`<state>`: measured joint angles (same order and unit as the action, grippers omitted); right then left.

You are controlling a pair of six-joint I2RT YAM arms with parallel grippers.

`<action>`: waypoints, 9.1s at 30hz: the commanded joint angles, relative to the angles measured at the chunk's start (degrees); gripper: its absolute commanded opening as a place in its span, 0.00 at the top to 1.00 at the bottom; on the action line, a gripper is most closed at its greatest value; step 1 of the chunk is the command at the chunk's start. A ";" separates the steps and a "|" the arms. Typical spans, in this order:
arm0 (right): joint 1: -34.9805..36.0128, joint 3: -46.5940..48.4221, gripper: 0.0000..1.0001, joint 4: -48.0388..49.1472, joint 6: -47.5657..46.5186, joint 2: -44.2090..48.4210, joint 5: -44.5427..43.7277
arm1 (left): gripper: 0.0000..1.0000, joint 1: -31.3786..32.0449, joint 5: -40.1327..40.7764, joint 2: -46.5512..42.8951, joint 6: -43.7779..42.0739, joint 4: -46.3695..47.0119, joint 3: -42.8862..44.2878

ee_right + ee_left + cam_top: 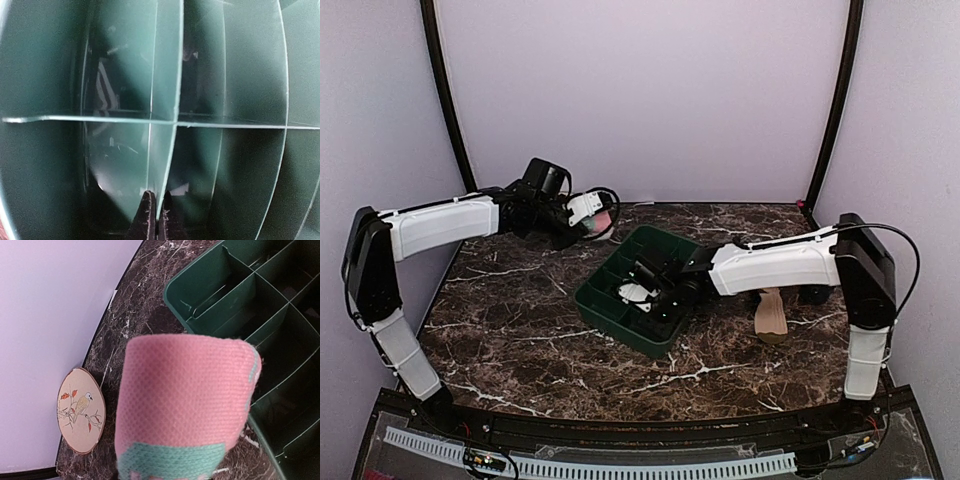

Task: Roll the socks
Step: Move the storage box to the center of the board, then place the sock in the storage box, then adjust the sock in the storage box, then move the storage box to the center of the board.

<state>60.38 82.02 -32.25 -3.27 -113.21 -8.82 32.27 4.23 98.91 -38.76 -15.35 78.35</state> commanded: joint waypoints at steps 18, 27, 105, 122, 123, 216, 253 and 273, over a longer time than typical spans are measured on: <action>6.50 -17.17 0.80 13.37 -15.30 13.91 -15.78 | 1.00 11.86 -12.74 -11.01 -4.20 -24.85 -5.29; 6.45 -16.36 0.57 14.79 -11.55 17.56 -15.24 | 1.00 14.77 -8.54 -4.03 -0.80 -25.59 0.81; 3.46 -25.37 0.51 16.03 3.20 37.93 -19.14 | 0.56 19.23 -1.06 18.23 5.52 -33.55 13.99; 2.42 -25.16 0.51 17.36 2.13 37.05 -17.98 | 0.43 19.23 -0.55 15.71 7.65 -37.19 17.29; 2.38 -25.14 0.51 17.34 2.13 36.95 -17.98 | 0.43 19.23 -0.66 15.60 7.65 -37.25 17.49; -0.68 3.74 1.00 20.93 4.83 -3.90 11.29 | 0.55 4.70 5.58 -10.68 48.89 -16.98 -14.80; -1.23 -11.76 0.67 18.42 8.62 19.07 -6.03 | 0.50 1.71 -5.61 -6.47 59.55 -4.92 -15.14; -3.91 -30.24 0.63 7.36 25.97 32.75 -17.58 | 0.51 1.65 -13.76 -3.86 60.93 1.27 -18.75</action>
<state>56.66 54.85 -22.39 16.95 -79.64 -24.69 33.95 -7.29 95.00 21.47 -16.08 61.23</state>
